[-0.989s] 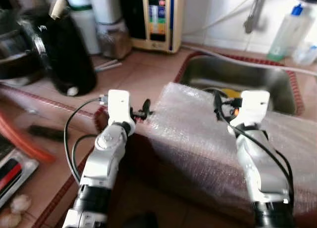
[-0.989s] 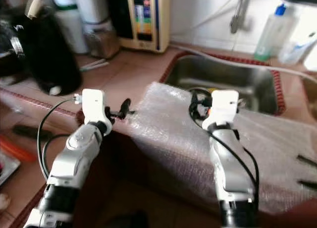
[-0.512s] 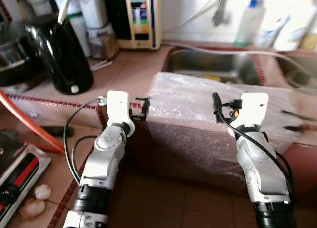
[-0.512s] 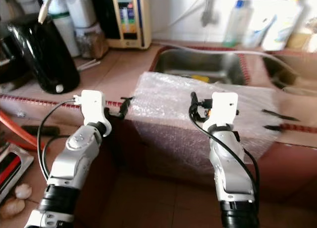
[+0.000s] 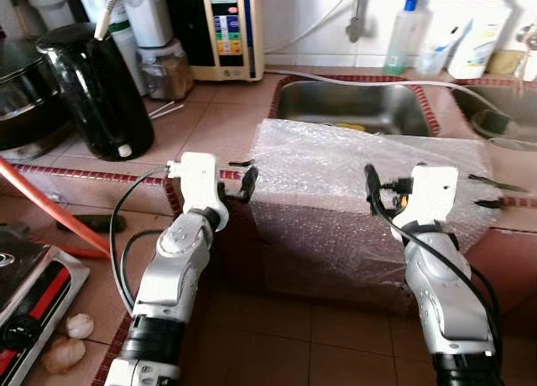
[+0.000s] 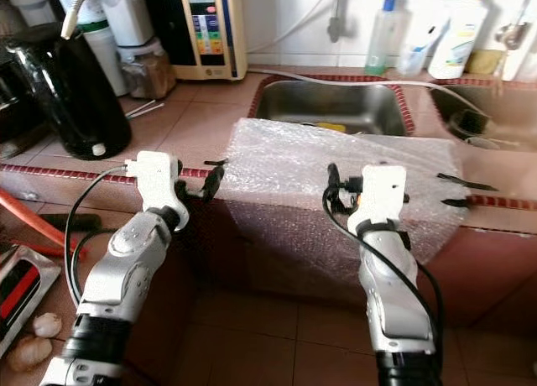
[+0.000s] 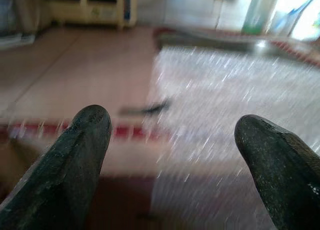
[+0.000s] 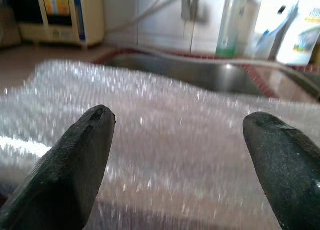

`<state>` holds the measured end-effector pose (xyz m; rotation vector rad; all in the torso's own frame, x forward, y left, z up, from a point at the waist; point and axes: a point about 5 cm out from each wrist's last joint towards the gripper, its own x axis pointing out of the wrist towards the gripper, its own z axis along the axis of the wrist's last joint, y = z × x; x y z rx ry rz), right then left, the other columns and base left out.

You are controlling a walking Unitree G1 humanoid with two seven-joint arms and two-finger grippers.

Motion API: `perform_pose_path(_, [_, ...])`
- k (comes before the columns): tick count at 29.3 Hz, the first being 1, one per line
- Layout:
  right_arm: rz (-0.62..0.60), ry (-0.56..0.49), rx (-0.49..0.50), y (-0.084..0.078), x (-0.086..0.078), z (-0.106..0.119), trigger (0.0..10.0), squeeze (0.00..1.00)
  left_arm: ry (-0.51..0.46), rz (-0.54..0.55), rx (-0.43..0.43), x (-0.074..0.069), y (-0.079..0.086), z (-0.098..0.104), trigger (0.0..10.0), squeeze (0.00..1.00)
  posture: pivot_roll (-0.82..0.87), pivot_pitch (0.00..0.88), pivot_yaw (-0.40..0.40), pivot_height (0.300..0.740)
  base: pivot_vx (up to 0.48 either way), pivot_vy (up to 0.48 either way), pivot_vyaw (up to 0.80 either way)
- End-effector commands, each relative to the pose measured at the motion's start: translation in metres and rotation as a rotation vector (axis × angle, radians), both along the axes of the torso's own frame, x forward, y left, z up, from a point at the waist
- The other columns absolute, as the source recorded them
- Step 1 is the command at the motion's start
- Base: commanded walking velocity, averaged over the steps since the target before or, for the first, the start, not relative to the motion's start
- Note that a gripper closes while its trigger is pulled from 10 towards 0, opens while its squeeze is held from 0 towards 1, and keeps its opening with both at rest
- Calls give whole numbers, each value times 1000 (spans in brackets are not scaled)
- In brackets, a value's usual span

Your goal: Kitchen organization

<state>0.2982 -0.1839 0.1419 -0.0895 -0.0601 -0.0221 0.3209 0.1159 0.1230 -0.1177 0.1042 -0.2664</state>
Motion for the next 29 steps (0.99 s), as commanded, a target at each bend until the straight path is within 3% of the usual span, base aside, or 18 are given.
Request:
perform_pose_path(1, [10,-26,-16,1,-1,5,10000,0,7,-6,13,-1,2,-5,10000,0,-39,0,51,740,0,0,0])
perform_pose_path(4, [17,-7,-19,3,-4,-1,10000,0,31,2,14,-3,7,-13,10000,0,-39,0,50,740,0,0,0])
perform_pose_path(9, [26,0,-20,6,-4,-4,10000,0,45,-10,5,-4,4,-16,10000,0,-40,0,47,740,0,-480,0])
perform_pose_path(16, [26,65,-40,2,-9,-23,10000,0,130,-23,58,-11,10,-47,10000,0,-47,0,47,740,0,-480,0])
perform_pose_path(29, [33,95,-52,2,-10,-32,10000,0,165,-49,63,-11,7,-58,10000,0,-52,0,47,740,0,-480,-70])
